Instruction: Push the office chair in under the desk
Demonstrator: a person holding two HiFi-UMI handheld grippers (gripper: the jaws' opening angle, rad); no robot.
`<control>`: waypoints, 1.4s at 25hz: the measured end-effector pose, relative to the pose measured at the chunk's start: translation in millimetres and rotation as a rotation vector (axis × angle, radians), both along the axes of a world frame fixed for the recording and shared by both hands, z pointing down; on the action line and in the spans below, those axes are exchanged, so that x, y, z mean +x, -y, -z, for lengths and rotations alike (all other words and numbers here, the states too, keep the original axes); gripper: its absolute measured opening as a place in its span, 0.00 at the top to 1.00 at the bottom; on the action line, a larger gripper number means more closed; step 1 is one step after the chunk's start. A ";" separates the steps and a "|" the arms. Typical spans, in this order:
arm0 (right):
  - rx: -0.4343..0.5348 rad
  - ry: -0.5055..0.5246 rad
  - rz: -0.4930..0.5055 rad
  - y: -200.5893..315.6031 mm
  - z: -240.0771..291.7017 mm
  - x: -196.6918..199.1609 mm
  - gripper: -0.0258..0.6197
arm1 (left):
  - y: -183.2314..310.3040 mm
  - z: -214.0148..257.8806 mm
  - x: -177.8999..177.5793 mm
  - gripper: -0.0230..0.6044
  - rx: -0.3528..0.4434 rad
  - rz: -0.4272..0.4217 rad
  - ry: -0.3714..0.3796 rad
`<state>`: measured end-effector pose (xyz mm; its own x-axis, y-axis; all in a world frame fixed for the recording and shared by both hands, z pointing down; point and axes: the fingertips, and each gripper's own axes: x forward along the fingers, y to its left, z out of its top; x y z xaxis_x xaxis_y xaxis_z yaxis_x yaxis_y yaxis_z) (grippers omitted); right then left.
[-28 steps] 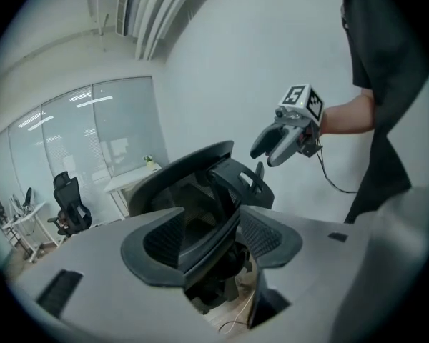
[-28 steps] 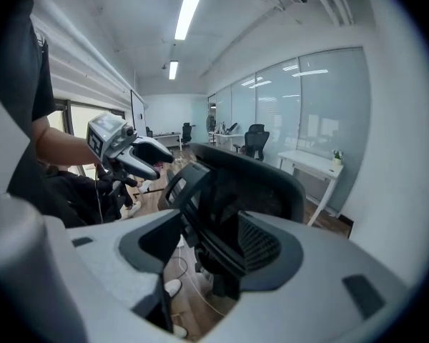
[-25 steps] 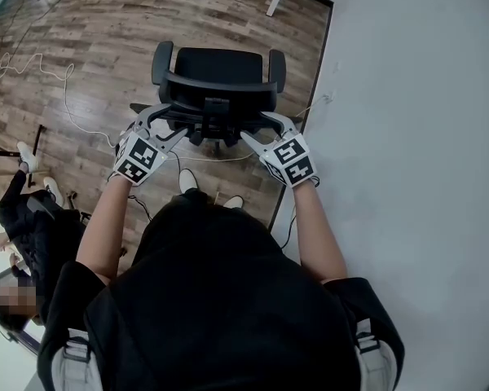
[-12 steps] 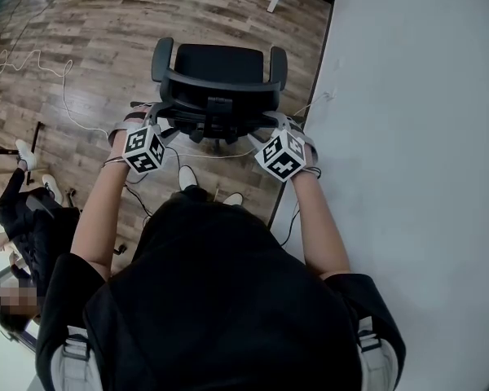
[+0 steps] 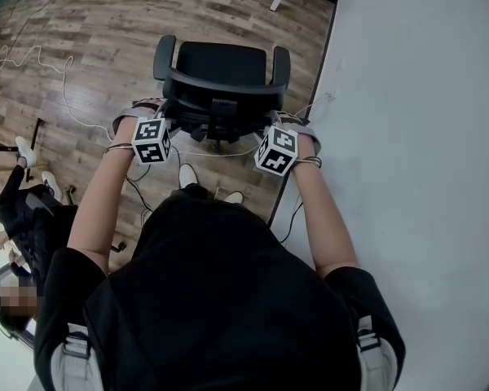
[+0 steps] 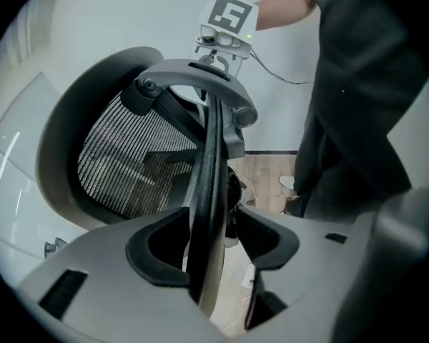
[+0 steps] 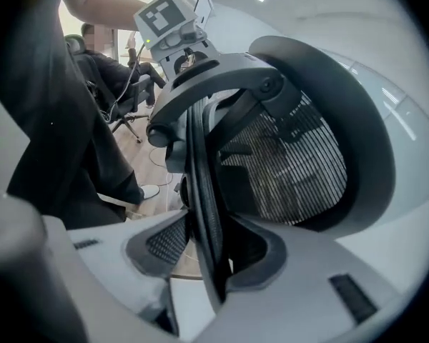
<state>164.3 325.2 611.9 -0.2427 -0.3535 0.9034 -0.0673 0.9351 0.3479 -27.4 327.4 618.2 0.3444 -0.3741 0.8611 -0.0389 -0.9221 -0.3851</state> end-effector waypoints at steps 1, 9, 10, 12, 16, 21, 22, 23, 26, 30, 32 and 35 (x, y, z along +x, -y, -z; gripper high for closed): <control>-0.008 -0.004 0.013 0.0 -1.0 -0.3 0.72 | 0.7 -2.1 0.1 0.65 -0.014 -0.006 0.008; -0.085 -0.068 0.129 -3.8 -8.2 -3.0 0.79 | 3.1 -19.6 0.8 0.81 -0.115 -0.064 0.075; -0.091 -0.072 0.133 -3.5 -6.9 -4.5 0.79 | 3.3 -18.7 -0.7 0.81 -0.124 -0.067 0.076; -0.094 -0.075 0.137 -1.5 -4.2 -7.0 0.80 | 4.5 -16.7 -3.0 0.82 -0.142 -0.070 0.074; -0.087 -0.061 0.130 1.6 -2.8 -7.7 0.80 | 6.6 -16.5 -3.0 0.82 -0.174 -0.072 0.070; -0.072 -0.056 0.113 8.2 -3.9 -10.8 0.80 | 14.5 -18.7 -6.9 0.82 -0.182 -0.074 0.075; -0.067 -0.055 0.109 9.9 -3.8 -12.7 0.80 | 17.3 -18.5 -8.4 0.82 -0.173 -0.074 0.074; -0.061 -0.052 0.104 11.2 -3.9 -14.8 0.80 | 20.0 -18.4 -10.0 0.82 -0.164 -0.075 0.072; -0.043 -0.053 0.085 17.6 -5.7 -20.7 0.80 | 29.9 -19.2 -15.6 0.82 -0.131 -0.078 0.068; -0.022 -0.058 0.060 31.9 -6.6 -30.0 0.80 | 48.0 -20.5 -24.4 0.82 -0.098 -0.092 0.067; -0.017 -0.059 0.049 37.7 -6.2 -34.2 0.80 | 56.3 -20.9 -28.7 0.82 -0.100 -0.101 0.069; -0.009 -0.057 0.031 45.5 -7.7 -38.2 0.80 | 68.1 -21.8 -32.8 0.82 -0.097 -0.118 0.075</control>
<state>126.2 279.7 619.6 -0.2013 -0.3387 0.9191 -0.0187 0.9395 0.3421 -60.2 259.4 640.0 0.3144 -0.2488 0.9161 0.0969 -0.9516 -0.2917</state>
